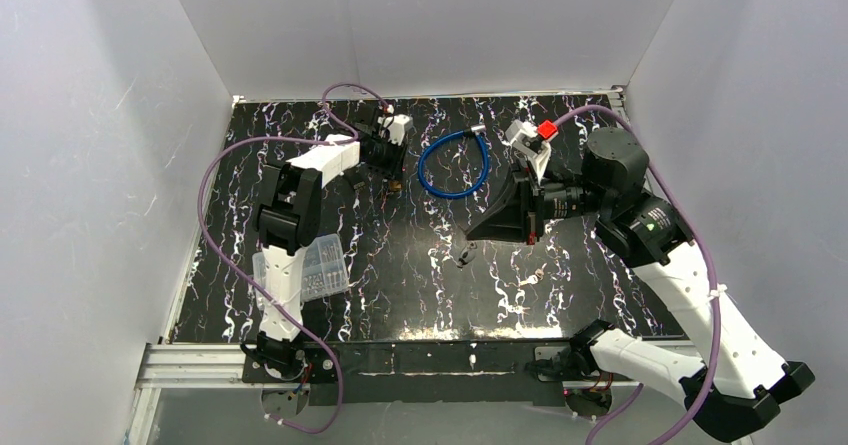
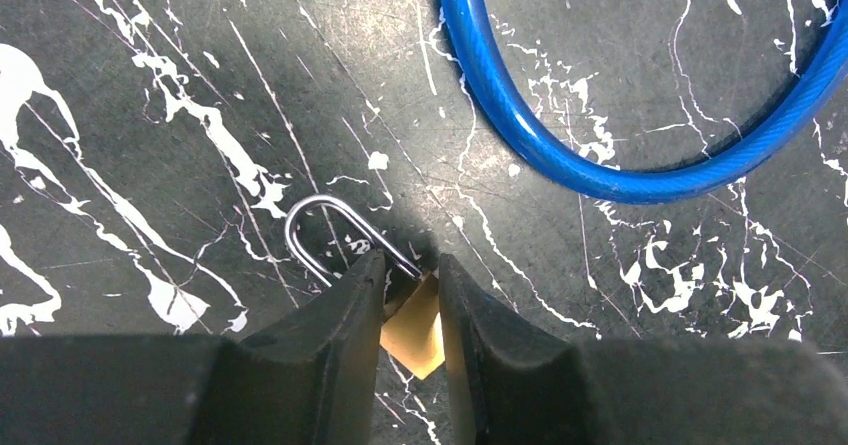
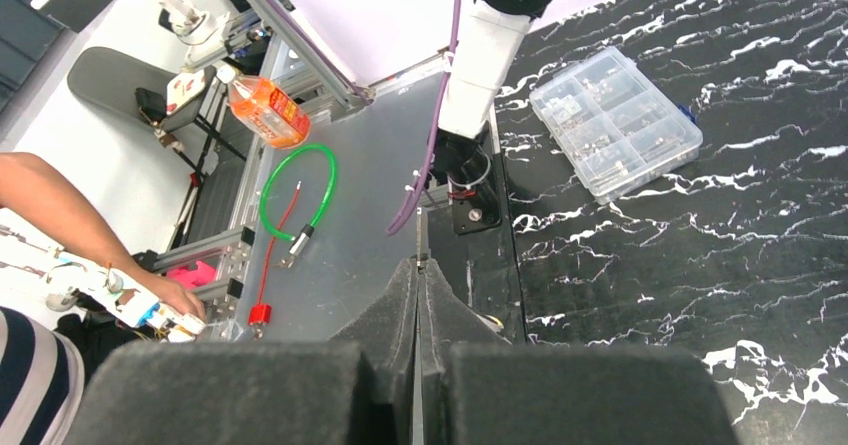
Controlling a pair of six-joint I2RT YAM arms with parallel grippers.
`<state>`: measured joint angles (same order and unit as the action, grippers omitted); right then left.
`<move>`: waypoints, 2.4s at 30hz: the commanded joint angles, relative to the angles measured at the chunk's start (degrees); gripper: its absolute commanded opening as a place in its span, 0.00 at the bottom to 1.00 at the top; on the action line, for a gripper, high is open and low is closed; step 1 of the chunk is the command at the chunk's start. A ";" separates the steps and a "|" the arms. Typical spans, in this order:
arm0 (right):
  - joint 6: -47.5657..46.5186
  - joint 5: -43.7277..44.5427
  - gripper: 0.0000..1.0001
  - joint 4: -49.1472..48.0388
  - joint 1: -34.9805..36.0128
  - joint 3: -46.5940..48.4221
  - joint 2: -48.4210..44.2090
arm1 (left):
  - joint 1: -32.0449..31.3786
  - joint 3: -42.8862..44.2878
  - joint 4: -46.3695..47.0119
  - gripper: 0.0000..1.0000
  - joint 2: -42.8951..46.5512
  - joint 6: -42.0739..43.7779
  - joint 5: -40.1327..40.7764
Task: Unlock with the key
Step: Move the lock to the center of the board, then pick up the lock from the center of the board.
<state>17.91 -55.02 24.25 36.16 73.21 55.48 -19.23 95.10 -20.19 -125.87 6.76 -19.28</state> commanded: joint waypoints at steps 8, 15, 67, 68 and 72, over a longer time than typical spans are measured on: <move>2.83 -4.76 0.01 -5.88 -1.32 -0.17 -1.42 | -2.83 -11.66 -1.35 0.22 7.92 -2.05 2.42; 2.47 -3.99 0.01 -5.73 -1.53 -1.11 -1.17 | -5.20 -19.42 -6.42 0.18 14.75 -9.83 1.78; 2.94 3.34 0.01 -3.46 -2.30 -6.04 -4.34 | -8.26 -34.93 -31.02 0.90 35.95 93.47 -19.45; 2.92 3.34 0.01 -3.57 -2.32 -6.00 -4.34 | -8.32 -34.71 -30.75 0.88 35.22 93.77 -19.31; 2.94 3.35 0.01 -3.84 -2.53 -6.06 -4.41 | -8.63 -31.56 -32.45 0.76 30.82 94.03 -17.83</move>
<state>20.80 -51.70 22.60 34.09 66.61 52.05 -27.62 60.56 -49.45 -92.20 97.51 -37.51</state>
